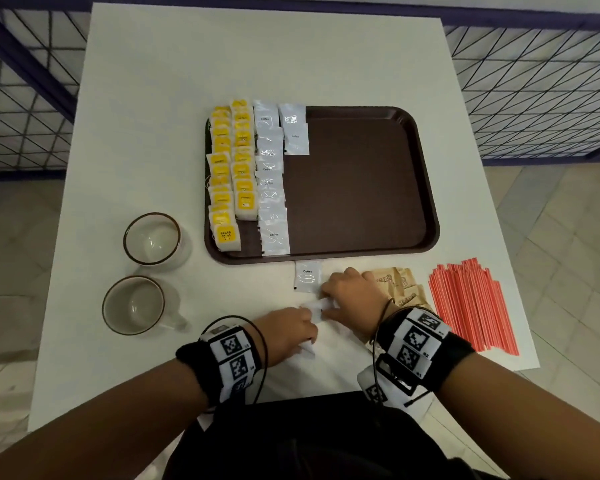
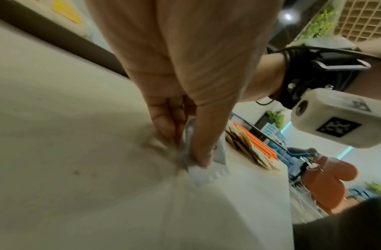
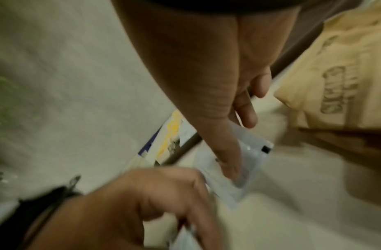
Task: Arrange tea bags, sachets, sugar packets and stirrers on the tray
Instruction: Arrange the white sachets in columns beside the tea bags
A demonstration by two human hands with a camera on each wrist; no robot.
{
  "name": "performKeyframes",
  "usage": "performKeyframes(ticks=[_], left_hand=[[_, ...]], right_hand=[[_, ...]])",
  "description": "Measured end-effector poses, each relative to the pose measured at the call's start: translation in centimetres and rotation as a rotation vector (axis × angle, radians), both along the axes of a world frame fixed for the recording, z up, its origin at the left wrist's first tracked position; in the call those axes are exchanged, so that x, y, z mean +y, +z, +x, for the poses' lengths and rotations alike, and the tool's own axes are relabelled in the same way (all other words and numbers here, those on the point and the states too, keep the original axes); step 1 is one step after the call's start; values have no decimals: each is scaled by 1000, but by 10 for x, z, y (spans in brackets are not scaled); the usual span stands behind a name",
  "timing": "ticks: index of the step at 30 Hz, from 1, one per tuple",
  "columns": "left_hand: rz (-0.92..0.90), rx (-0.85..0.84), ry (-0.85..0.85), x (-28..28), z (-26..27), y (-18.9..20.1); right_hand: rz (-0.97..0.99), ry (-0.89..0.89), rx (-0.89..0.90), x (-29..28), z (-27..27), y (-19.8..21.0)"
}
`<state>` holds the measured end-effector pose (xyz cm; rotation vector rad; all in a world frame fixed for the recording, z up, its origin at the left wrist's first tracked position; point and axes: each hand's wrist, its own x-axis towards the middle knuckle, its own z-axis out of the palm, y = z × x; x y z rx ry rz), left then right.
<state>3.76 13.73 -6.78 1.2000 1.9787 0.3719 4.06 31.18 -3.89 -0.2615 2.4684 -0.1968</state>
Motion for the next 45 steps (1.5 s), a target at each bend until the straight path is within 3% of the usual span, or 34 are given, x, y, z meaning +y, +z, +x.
performKeyframes(ticks=[3,6,9,11,16,23,27,34,40,45], left_hand=[[9,-164,191,-22,-7,2],[101,-218,530,-48,-14,6],[205,-412,873,-63,-19,10],[271,-496,985,-67,-21,10],[316,-520,1055,-70,-21,5],[382,-436,1224,-69,-26,11],[454,-572,1264,-64,-28,17],[527,-707,1328,-64,-37,25],[452,-755,1254,-59,-41,32],[426,-652,1130,-57,-46,35]], right_hand=[[-131,-24,16,4,-4,9],[-373,-68,123,1,-9,3],[-373,-33,146,-11,0,-12],[-400,-12,154,-16,10,-22],[-376,22,229,-19,15,-28],[-299,24,97,-33,7,-33],[-312,-118,14,-35,0,-26],[-232,-91,-11,-33,-2,-23],[-306,-107,14,-31,0,-23],[-337,-115,15,-31,-3,-28]])
